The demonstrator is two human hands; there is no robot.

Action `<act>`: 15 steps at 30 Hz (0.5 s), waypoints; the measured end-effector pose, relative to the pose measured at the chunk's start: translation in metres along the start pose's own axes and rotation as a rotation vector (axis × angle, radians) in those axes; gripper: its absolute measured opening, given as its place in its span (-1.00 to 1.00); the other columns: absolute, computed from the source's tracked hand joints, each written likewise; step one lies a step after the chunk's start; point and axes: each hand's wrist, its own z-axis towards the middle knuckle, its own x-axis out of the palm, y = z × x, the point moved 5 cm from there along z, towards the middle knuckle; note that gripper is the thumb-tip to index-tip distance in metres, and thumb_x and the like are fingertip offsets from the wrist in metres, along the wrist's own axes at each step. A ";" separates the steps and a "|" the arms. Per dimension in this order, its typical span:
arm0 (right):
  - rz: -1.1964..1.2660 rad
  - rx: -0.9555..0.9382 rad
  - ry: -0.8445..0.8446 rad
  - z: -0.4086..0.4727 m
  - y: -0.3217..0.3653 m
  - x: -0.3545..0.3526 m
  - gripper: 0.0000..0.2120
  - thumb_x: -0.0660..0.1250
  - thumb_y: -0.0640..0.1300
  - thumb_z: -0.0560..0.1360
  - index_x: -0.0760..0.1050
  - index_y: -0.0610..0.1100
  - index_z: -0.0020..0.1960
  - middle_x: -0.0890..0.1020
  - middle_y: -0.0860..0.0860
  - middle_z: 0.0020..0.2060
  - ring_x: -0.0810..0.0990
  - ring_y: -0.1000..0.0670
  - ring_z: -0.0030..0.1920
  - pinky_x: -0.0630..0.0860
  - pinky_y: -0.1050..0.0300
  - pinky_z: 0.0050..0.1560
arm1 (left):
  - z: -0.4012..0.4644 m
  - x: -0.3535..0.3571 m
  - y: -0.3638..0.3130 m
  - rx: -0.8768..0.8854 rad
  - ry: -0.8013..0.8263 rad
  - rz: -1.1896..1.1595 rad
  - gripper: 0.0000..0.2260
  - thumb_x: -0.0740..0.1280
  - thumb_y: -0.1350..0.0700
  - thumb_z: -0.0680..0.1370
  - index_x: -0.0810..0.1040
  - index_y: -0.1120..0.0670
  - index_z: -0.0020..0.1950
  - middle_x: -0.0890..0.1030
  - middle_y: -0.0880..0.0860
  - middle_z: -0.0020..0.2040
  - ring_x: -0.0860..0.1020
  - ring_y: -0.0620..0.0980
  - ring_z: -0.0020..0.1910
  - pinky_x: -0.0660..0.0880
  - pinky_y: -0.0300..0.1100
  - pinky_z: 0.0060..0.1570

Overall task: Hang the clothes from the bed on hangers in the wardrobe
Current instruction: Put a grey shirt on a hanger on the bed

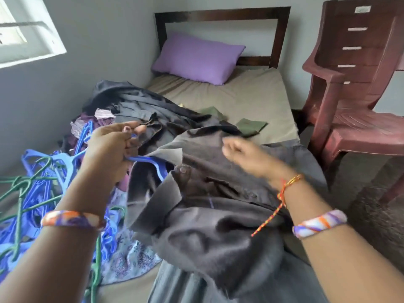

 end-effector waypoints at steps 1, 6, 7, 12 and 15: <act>-0.200 0.116 0.083 -0.002 -0.033 0.014 -0.61 0.24 0.10 0.53 0.46 -0.12 0.24 0.50 0.10 0.14 0.47 0.09 0.13 0.38 0.21 0.19 | -0.001 -0.001 0.004 -0.021 0.016 -0.003 -0.76 0.02 0.36 0.62 0.41 0.20 -0.14 0.59 0.00 -0.45 0.25 -0.27 -0.67 0.12 -0.45 -0.71; -0.474 0.333 -0.024 -0.020 -0.109 0.026 -0.79 0.25 0.06 0.54 0.48 -0.04 -0.19 0.61 -0.20 0.03 0.55 -0.18 0.10 0.37 0.08 -0.08 | -0.003 -0.005 0.013 -0.052 0.036 0.074 -0.78 0.04 0.34 0.63 0.43 0.24 -0.13 0.50 0.12 -0.22 0.16 -0.27 -0.69 0.08 -0.46 -0.73; -0.457 0.364 -0.113 -0.025 -0.110 0.013 -0.75 0.24 0.07 0.55 0.52 -0.08 -0.16 0.61 -0.23 0.01 0.56 -0.22 0.09 0.40 0.04 -0.05 | -0.003 -0.011 0.014 -0.055 0.029 0.085 -0.77 0.03 0.34 0.63 0.43 0.24 -0.13 0.51 0.12 -0.22 0.16 -0.26 -0.69 0.08 -0.46 -0.73; -0.536 0.472 -0.273 -0.026 -0.119 -0.026 -0.69 0.20 0.10 0.55 0.56 -0.12 -0.06 0.59 -0.27 0.04 0.55 -0.26 0.09 0.44 -0.03 -0.03 | -0.006 -0.048 0.047 -0.191 -0.041 0.017 -0.78 0.03 0.39 0.60 0.44 0.26 -0.09 0.59 0.02 -0.46 0.20 -0.25 -0.70 0.11 -0.46 -0.74; -0.567 0.433 -0.172 -0.024 -0.105 -0.021 -0.78 0.27 0.02 0.53 0.49 -0.10 -0.19 0.59 -0.24 0.05 0.53 -0.24 0.10 0.44 -0.02 0.01 | -0.006 -0.070 0.069 -0.199 -0.198 0.222 -0.86 0.16 0.34 0.58 0.49 0.32 0.06 0.54 0.11 -0.36 0.38 -0.15 -0.58 0.34 -0.37 -0.56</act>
